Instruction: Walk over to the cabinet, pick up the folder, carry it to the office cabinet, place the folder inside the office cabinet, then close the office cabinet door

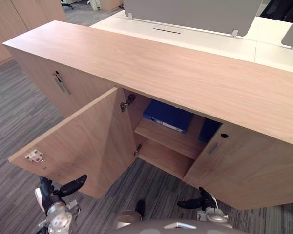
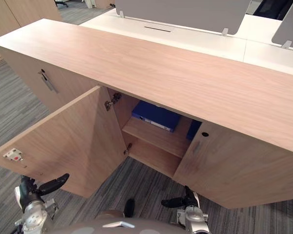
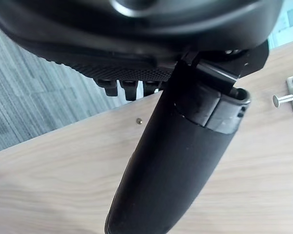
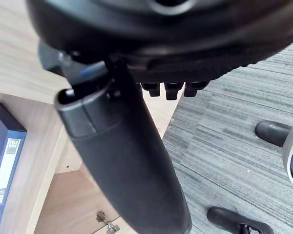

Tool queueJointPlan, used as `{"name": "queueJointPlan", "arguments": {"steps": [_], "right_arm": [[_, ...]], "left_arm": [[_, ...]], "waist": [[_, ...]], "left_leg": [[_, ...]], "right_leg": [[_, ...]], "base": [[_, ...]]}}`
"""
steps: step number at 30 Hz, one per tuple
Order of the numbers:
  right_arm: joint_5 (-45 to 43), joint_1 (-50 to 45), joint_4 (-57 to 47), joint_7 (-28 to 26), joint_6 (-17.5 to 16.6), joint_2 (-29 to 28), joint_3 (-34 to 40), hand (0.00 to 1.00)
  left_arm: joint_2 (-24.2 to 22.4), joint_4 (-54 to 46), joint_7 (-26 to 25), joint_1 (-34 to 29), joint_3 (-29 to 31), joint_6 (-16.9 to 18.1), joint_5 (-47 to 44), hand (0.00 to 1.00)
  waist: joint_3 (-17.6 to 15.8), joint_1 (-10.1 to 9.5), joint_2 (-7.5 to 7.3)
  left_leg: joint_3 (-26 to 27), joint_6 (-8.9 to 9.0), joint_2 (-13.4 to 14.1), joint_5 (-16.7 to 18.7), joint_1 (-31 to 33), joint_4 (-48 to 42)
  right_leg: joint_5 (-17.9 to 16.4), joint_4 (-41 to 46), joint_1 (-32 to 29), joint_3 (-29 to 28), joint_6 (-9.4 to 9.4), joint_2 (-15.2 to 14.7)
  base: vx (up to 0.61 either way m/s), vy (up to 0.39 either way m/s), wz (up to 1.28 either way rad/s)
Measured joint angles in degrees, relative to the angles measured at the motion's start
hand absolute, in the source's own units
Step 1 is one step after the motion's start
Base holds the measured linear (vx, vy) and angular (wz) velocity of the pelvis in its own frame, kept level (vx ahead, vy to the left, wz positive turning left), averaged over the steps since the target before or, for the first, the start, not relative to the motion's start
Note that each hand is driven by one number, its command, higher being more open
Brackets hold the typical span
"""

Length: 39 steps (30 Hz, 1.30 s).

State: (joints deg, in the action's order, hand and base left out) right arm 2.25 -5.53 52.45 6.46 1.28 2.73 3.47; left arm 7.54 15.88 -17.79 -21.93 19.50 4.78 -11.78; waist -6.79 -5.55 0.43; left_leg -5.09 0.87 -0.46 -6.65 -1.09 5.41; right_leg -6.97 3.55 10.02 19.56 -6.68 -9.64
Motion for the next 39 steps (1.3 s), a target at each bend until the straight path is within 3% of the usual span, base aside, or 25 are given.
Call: {"name": "queueJointPlan", "arguments": {"steps": [5,7,8,9,10,11,13,15,22,26,29,32,33,34,35,37,38,39], "right_arm": [[0.0,0.1,0.0,-0.1,0.0,0.1,-0.3,1.0],[0.0,0.3,0.0,0.1,0.0,0.2,0.0,1.0],[0.0,0.4,0.0,0.1,0.1,0.3,0.4,1.0],[0.0,0.4,-0.1,0.1,0.0,-0.2,0.8,1.0],[0.0,0.3,0.0,0.1,0.0,-0.2,1.2,1.0],[0.0,-0.3,0.1,0.2,0.1,0.4,2.2,1.0],[0.0,-0.1,0.4,0.3,0.2,0.7,2.2,1.0],[0.0,0.2,0.0,0.1,0.1,0.4,2.2,1.0],[0.2,2.1,0.3,0.0,0.3,-0.1,2.1,1.0],[0.7,2.6,0.2,0.1,0.3,-0.2,2.0,1.0],[2.3,2.2,0.2,0.1,0.9,-0.1,2.0,1.0],[2.2,2.0,0.4,0.1,1.0,-0.7,2.0,1.0],[2.2,2.0,0.8,0.1,1.0,-0.5,2.0,1.0],[2.1,2.1,0.8,0.2,1.1,0.1,2.1,1.0],[2.1,2.4,0.8,0.2,1.1,0.3,2.1,1.0],[2.1,1.9,1.3,0.4,1.1,-0.8,2.2,1.0],[2.0,2.3,1.8,0.3,1.0,-0.9,2.1,1.0],[1.8,2.6,1.7,0.3,0.8,-0.9,2.0,1.0]], "left_arm": [[-0.1,0.0,0.9,-0.3,-1.8,0.0,-0.1,1.0],[0.0,0.0,0.9,0.0,-2.1,0.0,-0.1,1.0],[-0.1,0.0,0.9,0.2,-2.3,0.0,-0.1,1.0],[-0.2,0.0,0.9,0.2,-2.2,-0.2,-0.1,1.0],[-0.5,0.0,0.9,0.0,-2.3,-0.4,-0.1,1.0],[-1.4,0.0,1.1,-0.9,-2.2,-0.4,-0.1,1.0],[-1.3,0.1,1.1,-2.0,-2.1,-0.5,-0.1,1.0],[-0.9,0.1,1.1,-2.3,-2.0,-0.5,-0.1,1.0],[-0.7,2.7,1.0,-2.6,-1.3,-1.1,0.2,1.0],[-0.7,4.0,0.7,-2.6,-0.5,-1.1,0.6,1.0],[-0.8,4.1,0.7,-2.4,-0.6,-1.2,1.3,1.0],[-1.2,4.1,0.8,-1.5,-1.0,-1.3,2.7,1.0],[-1.8,4.1,0.8,-1.5,-1.1,-1.6,3.1,1.0],[-2.4,4.0,0.8,-1.7,-1.2,-1.6,3.4,1.0],[-2.5,4.0,0.8,-1.3,-1.5,-1.6,3.6,1.0],[-0.5,3.1,1.1,-1.5,-2.9,-1.6,3.6,1.0],[-0.8,3.1,1.7,-1.2,-3.0,-1.8,3.6,1.0],[-1.2,2.8,1.9,-1.0,-3.2,-1.8,3.6,1.0]], "waist": [[0.3,-0.03,1.28],[0.3,0.05,1.32],[0.2,0.02,1.02],[-0.3,0.17,-0.55],[-0.3,0.18,-0.51],[0.3,0.36,0.99],[0.3,0.42,0.77],[0.4,0.67,1.36],[0.3,1.22,1.45],[0.0,1.3,1.04],[-0.5,1.77,0.82],[-1.2,2.91,-0.59],[-1.1,2.59,-0.51],[-0.6,2.43,0.94],[-0.7,2.61,0.77],[0.4,2.31,-2.16],[0.5,2.07,-1.63],[1.2,2.12,-1.79]], "left_leg": [[0.3,1.04,0.7,-1.2,3.1,-0.4],[4.1,0.5,1.2,-0.3,5.3,-2.1],[6.0,0.97,1.2,2.3,6.4,-3.0],[8.7,1.07,0.7,4.7,6.7,-4.9],[10.6,0.43,0.7,5.1,7.1,-8.3],[12.0,0.26,1.8,7.5,6.0,-10.7],[13.1,-0.11,0.9,6.1,4.1,-7.9],[13.8,0.11,0.6,1.7,1.8,-0.1],[17.0,0.8,2.0,1.0,1.8,0.1],[19.8,1.13,3.3,1.0,1.8,0.1],[20.4,1.0,3.1,1.0,3.2,0.0],[19.5,0.19,1.0,1.5,5.1,-2.6],[18.5,-1.49,0.5,3.8,5.5,-6.5],[18.3,-2.29,1.5,5.2,5.3,-5.6],[18.5,-2.43,1.1,4.9,5.2,-4.9],[18.3,-1.67,-1.1,4.4,4.9,-4.1],[18.2,-1.56,-1.1,4.4,5.2,-3.9],[17.8,-1.55,-1.0,4.4,6.5,-4.3]], "right_leg": [[-0.4,2.5,-3.5,0.4,0.47,0.1],[-1.5,4.5,-5.7,0.5,0.76,-0.3],[-2.1,5.3,-6.9,0.5,0.63,-1.0],[-2.0,5.3,-7.2,0.4,0.93,-2.8],[-2.3,5.6,-7.2,0.3,0.68,-3.1],[-3.4,7.1,-7.2,-0.1,-0.27,-2.7],[-3.6,7.6,-7.6,-2.2,-0.18,-3.4],[-1.5,4.9,-8.0,-2.6,-0.41,-2.4],[1.6,1.4,-8.2,-8.0,1.04,-0.2],[3.2,1.2,-10.2,-11.8,1.35,1.2],[2.5,5.2,-14.3,-13.6,1.58,0.8],[1.7,7.5,-17.2,-13.3,4.01,-1.7],[1.9,6.7,-16.9,-12.8,5.24,-2.0],[1.3,7.2,-16.7,-12.0,6.16,-1.4],[-0.1,14.1,-18.3,-12.4,4.34,-1.8],[-0.6,10.4,-15.9,-13.0,1.87,-2.5],[0.5,7.5,-14.8,-12.9,-0.97,-2.4],[2.1,5.1,-14.5,-12.9,-0.94,-2.0]], "base": [[-0.03,0.001,0.1],[-0.05,0.002,0.07],[-0.02,0.02,0.04],[0.0,0.031,0.03],[0.09,0.052,-0.03],[0.12,0.04,-0.16],[0.1,0.032,-0.22],[0.07,0.015,-0.08],[-0.05,0.005,-0.21],[-0.15,-0.008,-0.43],[-0.19,0.016,-0.25],[-0.17,0.082,0.01],[-0.03,0.115,-0.18],[0.04,0.126,-0.13],[0.08,0.092,0.2],[0.03,0.059,0.27],[-0.04,0.025,0.1],[-0.06,0.03,0.16]]}}
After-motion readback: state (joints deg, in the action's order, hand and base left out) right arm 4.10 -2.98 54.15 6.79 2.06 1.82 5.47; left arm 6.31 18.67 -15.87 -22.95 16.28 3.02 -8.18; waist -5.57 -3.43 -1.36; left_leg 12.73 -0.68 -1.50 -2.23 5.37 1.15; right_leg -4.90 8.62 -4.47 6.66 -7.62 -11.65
